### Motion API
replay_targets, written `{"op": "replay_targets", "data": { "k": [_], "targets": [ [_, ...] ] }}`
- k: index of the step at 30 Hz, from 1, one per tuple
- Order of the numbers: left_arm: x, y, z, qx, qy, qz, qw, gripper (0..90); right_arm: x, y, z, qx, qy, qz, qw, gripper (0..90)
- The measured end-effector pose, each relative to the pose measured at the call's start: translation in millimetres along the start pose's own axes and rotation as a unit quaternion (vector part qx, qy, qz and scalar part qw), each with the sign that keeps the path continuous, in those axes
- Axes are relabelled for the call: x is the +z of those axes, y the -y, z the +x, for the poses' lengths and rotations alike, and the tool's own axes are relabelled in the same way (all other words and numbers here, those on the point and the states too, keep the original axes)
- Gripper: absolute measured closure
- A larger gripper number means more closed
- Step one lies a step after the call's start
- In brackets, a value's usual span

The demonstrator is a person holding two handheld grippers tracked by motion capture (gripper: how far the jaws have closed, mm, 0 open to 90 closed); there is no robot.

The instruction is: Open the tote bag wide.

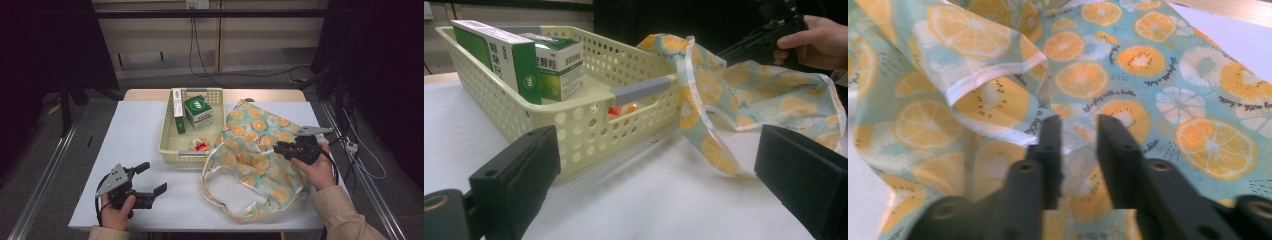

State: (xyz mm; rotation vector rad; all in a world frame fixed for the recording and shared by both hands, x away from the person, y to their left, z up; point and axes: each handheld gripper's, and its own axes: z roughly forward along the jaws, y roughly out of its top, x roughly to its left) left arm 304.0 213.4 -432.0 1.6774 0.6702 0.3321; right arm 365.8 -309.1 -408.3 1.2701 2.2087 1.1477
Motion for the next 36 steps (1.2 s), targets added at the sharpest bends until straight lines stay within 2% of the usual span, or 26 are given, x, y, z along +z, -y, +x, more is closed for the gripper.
{"op": "replay_targets", "data": {
  "k": [3, 6, 9, 11, 13, 17, 20, 23, 26, 29, 31, 34, 36],
  "targets": [
    [0.2, -0.4, -1.0, 0.0, 0.001, 0.001, 1.0, 4.6, -6.4, -3.7, 8.6, -0.013, -0.006, -0.007, 0.9999, 54.5],
    [0.5, -0.6, -1.2, 0.002, 0.001, 0.001, 1.0, 4.6, -11.5, -6.8, 18.4, -0.029, -0.01, -0.01, 0.9995, 49.9],
    [0.3, -0.8, -1.1, 0.002, 0.001, 0.001, 1.0, 4.6, -15.9, -10.5, 28.9, -0.043, -0.024, -0.021, 0.9986, 50.4],
    [0.4, -0.8, -1.2, 0.002, 0.001, 0.001, 1.0, 4.6, -16.5, -12.3, 36.5, -0.051, -0.038, -0.02, 0.9977, 55.9],
    [0.6, -0.9, -1.6, 0.002, 0.001, 0.001, 1.0, 4.6, -15.4, -13.3, 44.8, -0.065, -0.061, -0.015, 0.9959, 65.8],
    [0.4, -1.3, -1.6, 0.003, 0.001, 0.001, 1.0, 4.6, -5.9, -11.1, 59.6, -0.089, -0.081, 0.002, 0.9928, 73.4],
    [-0.1, -1.8, -2.3, 0.01, -0.001, 0.003, 0.9999, 4.6, 5.5, -4.3, 61.8, -0.094, -0.073, 0.017, 0.9927, 73.3],
    [-0.1, -2.1, -3.0, 0.011, 0.0, 0.003, 0.9999, 4.6, 16.2, 5.1, 55.8, -0.078, -0.066, 0.03, 0.9943, 72.0],
    [-0.5, -1.1, -1.2, 0.006, 0.0, 0.004, 1.0, 4.6, 25.1, 13.6, 50.1, -0.068, -0.047, 0.045, 0.9955, 62.3],
    [-0.9, -1.3, -0.7, 0.003, -0.001, -0.001, 1.0, 4.6, 32.5, 20.6, 45.8, -0.06, -0.041, 0.056, 0.9958, 57.5],
    [-0.8, -1.5, -0.9, 0.005, -0.001, 0.0, 1.0, 4.6, 37.1, 24.5, 45.9, -0.062, -0.033, 0.065, 0.9954, 53.3],
    [-0.1, -0.9, -1.1, 0.003, 0.0, 0.002, 1.0, 4.6, 40.8, 27.6, 50.6, -0.071, -0.035, 0.066, 0.9947, 48.5],
    [-0.1, -1.0, -1.0, 0.003, 0.0, 0.001, 1.0, 4.6, 43.3, 28.7, 56.0, -0.087, -0.032, 0.075, 0.9929, 45.1]
  ]
}}
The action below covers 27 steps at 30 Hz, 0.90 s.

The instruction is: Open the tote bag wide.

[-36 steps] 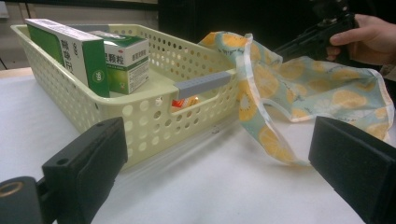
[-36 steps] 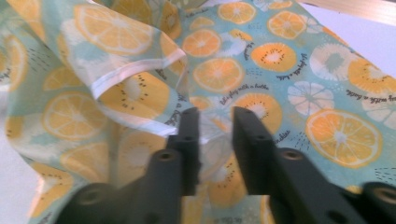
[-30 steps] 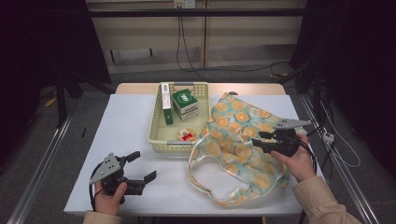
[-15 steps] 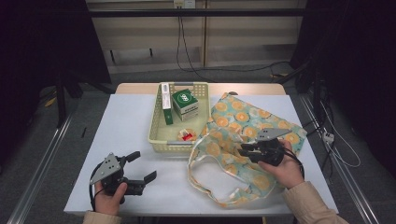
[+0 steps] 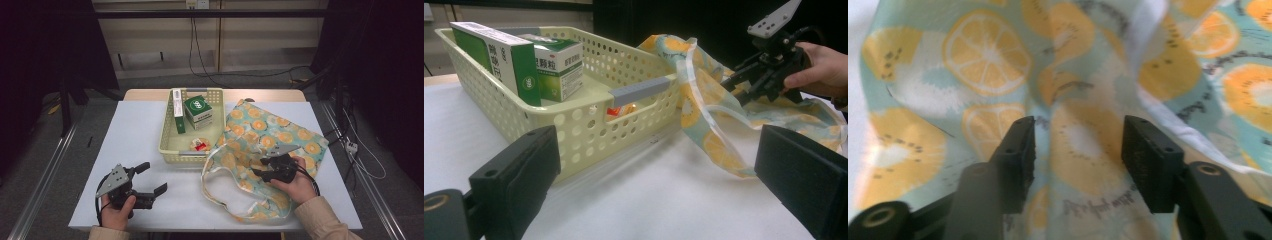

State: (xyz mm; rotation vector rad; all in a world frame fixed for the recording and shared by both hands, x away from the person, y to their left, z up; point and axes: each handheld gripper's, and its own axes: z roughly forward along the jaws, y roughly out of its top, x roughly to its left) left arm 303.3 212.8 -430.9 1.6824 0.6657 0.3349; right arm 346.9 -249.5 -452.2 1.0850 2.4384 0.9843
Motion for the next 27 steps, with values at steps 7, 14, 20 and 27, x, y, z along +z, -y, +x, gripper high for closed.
{"op": "replay_targets", "data": {
  "k": [7, 14, 20, 27],
  "targets": [
    [-0.2, -0.6, -0.1, 0.0, 0.0, -0.002, 1.0, 4.6, 2.2, 1.8, -1.1, 0.003, 0.001, 0.0, 1.0, 54.3],
    [-0.3, -0.8, -0.4, -0.001, 0.0, -0.004, 1.0, 4.6, 3.0, 0.4, -2.7, 0.002, 0.012, -0.003, 0.9999, 78.2],
    [-0.1, -0.6, -0.1, 0.0, 0.0, -0.002, 1.0, 4.6, 2.8, -10.1, -5.1, -0.006, 0.009, 0.027, 0.9996, 89.4],
    [-1.5, 0.0, 1.4, -0.001, -0.001, -0.002, 1.0, 4.6, -19.6, -29.6, -12.6, 0.025, -0.022, -0.019, 0.9993, 90.0]
  ]
}}
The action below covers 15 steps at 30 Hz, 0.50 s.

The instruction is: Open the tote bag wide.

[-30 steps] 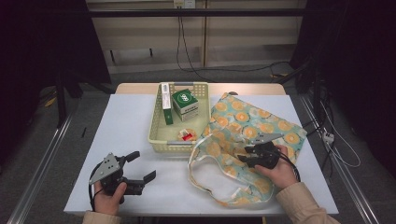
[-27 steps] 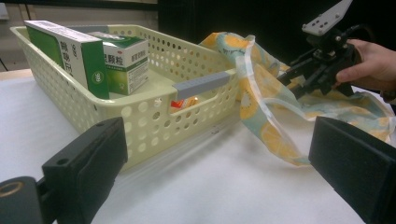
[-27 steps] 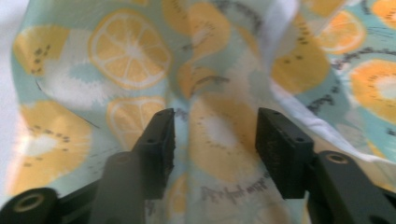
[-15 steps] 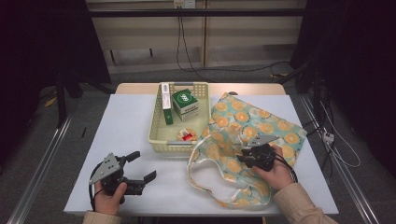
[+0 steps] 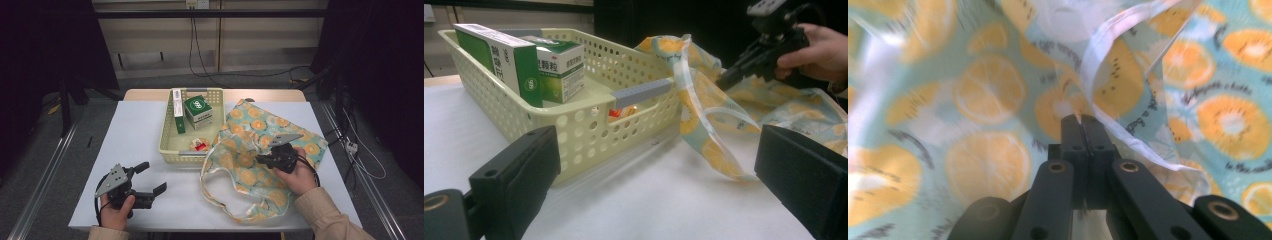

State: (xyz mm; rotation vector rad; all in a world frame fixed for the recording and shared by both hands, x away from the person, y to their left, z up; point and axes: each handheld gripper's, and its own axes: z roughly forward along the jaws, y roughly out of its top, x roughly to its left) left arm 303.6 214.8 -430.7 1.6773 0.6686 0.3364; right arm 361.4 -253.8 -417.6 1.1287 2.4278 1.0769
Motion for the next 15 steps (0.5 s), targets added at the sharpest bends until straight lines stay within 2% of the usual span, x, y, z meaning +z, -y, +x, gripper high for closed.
{"op": "replay_targets", "data": {
  "k": [4, 7, 11, 15],
  "targets": [
    [0.4, -0.5, -0.8, 0.002, 0.001, -0.002, 1.0, 4.6, -13.1, -8.4, -5.4, 0.021, -0.007, -0.028, 0.9994, 90.0],
    [1.2, -0.2, -1.0, 0.0, 0.003, 0.0, 1.0, 4.6, -19.1, -11.3, -13.3, 0.023, 0.011, -0.042, 0.9988, 90.0],
    [1.8, -0.3, -1.1, 0.003, 0.004, 0.0, 1.0, 4.6, -17.3, -7.6, -30.4, 0.04, 0.032, -0.037, 0.998, 90.0],
    [2.4, 0.9, 0.0, 0.0, 0.004, 0.001, 1.0, 4.6, -8.6, -1.1, -44.3, 0.053, 0.052, -0.031, 0.9967, 90.0]
  ]
}}
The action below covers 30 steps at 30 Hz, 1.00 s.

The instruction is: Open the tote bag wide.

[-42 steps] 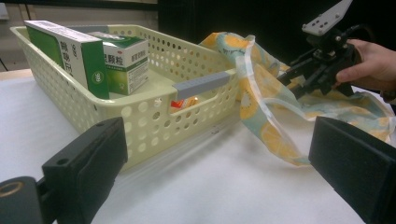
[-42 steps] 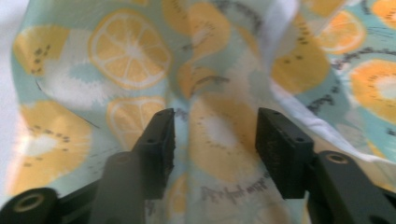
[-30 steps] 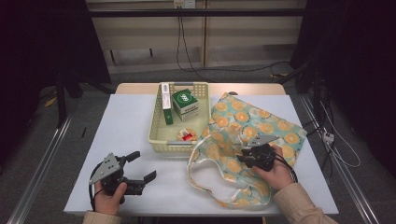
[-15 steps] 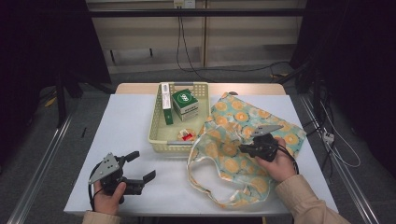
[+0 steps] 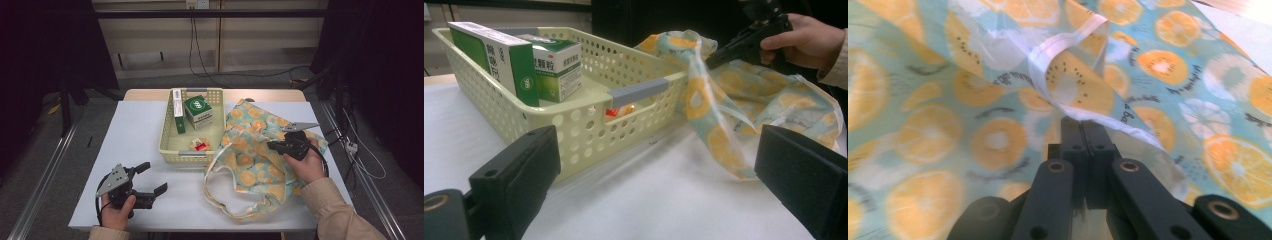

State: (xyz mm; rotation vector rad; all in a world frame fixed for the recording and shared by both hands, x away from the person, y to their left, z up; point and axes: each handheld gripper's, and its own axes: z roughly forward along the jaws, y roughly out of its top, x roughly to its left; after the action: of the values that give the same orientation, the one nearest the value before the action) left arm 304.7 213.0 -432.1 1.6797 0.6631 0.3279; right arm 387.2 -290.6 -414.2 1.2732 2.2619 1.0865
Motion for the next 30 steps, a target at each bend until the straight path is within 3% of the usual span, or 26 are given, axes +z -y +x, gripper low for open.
{"op": "replay_targets", "data": {
  "k": [4, 8, 12, 16, 19, 22, 25, 30],
  "targets": [
    [-0.3, 0.0, -0.2, -0.002, 0.0, -0.001, 1.0, 4.6, 14.8, 8.4, -8.8, 0.014, 0.014, 0.013, 0.9997, 89.9],
    [-0.8, 0.3, 0.1, -0.002, 0.0, -0.001, 1.0, 4.6, 24.0, 12.3, -8.9, 0.014, 0.012, 0.023, 0.9996, 86.2],
    [-1.1, 0.6, 0.5, -0.003, -0.001, 0.001, 1.0, 4.6, 28.8, 12.3, -4.0, 0.01, 0.007, 0.028, 0.9995, 76.5],
    [-1.2, 0.7, 0.7, -0.002, 0.0, 0.002, 1.0, 4.6, 29.7, 10.8, 4.2, 0.008, -0.007, 0.022, 0.9997, 50.3],
    [-1.0, 0.7, 0.6, -0.002, 0.0, 0.002, 1.0, 4.6, 32.1, 13.4, 12.1, -0.009, -0.011, 0.025, 0.9996, 45.3],
    [-0.6, 0.5, 0.2, -0.003, 0.0, 0.001, 1.0, 4.6, 36.9, 18.3, 16.7, -0.03, 0.001, 0.041, 0.9987, 40.5],
    [-0.3, 0.4, -0.2, -0.002, 0.001, 0.001, 1.0, 4.6, 40.0, 22.4, 16.5, -0.023, -0.002, 0.044, 0.9987, 36.0],
    [-0.3, 0.8, 0.4, -0.003, 0.0, 0.002, 1.0, 4.6, 42.3, 24.0, 20.6, -0.039, -0.001, 0.047, 0.9981, 27.8]
  ]
}}
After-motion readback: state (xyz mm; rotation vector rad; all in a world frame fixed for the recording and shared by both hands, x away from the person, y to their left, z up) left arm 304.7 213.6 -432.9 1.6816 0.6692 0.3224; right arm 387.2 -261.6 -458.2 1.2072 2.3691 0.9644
